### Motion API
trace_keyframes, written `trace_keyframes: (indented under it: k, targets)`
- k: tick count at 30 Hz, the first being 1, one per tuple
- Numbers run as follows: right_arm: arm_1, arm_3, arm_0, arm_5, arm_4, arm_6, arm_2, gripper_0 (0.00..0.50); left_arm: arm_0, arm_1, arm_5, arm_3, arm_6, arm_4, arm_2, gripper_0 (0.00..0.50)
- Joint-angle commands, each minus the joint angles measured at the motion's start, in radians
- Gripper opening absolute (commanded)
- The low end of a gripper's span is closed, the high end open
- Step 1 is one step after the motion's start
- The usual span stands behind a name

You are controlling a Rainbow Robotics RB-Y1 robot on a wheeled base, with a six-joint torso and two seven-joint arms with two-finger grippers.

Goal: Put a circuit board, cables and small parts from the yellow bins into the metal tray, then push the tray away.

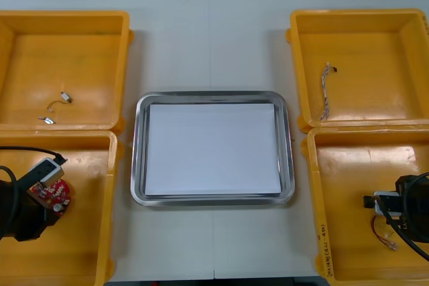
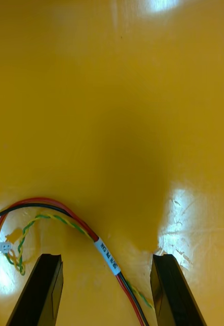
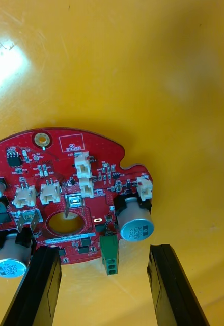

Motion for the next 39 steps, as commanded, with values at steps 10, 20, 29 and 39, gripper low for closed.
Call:
trace_keyframes:
  k: [10,20,29,39]
  targets:
    - [0.006,0.034,-0.017,-0.110,0.045,-0.015,0.087,0.500,0.048,-0.027,-0.042,0.002,-0.004,-0.019,-0.014,0.500]
    - [0.006,0.055,-0.017,-0.161,0.070,-0.015,0.114,0.500,0.055,-0.027,-0.042,0.002,-0.007,-0.024,-0.016,0.492]
    - [0.006,0.068,-0.017,-0.185,0.089,-0.015,0.125,0.500,0.060,-0.040,-0.045,0.002,-0.012,-0.039,-0.022,0.486]
    - [0.006,0.121,-0.015,-0.253,0.105,-0.015,0.160,0.500,0.065,-0.071,-0.049,0.002,-0.024,-0.066,-0.022,0.484]
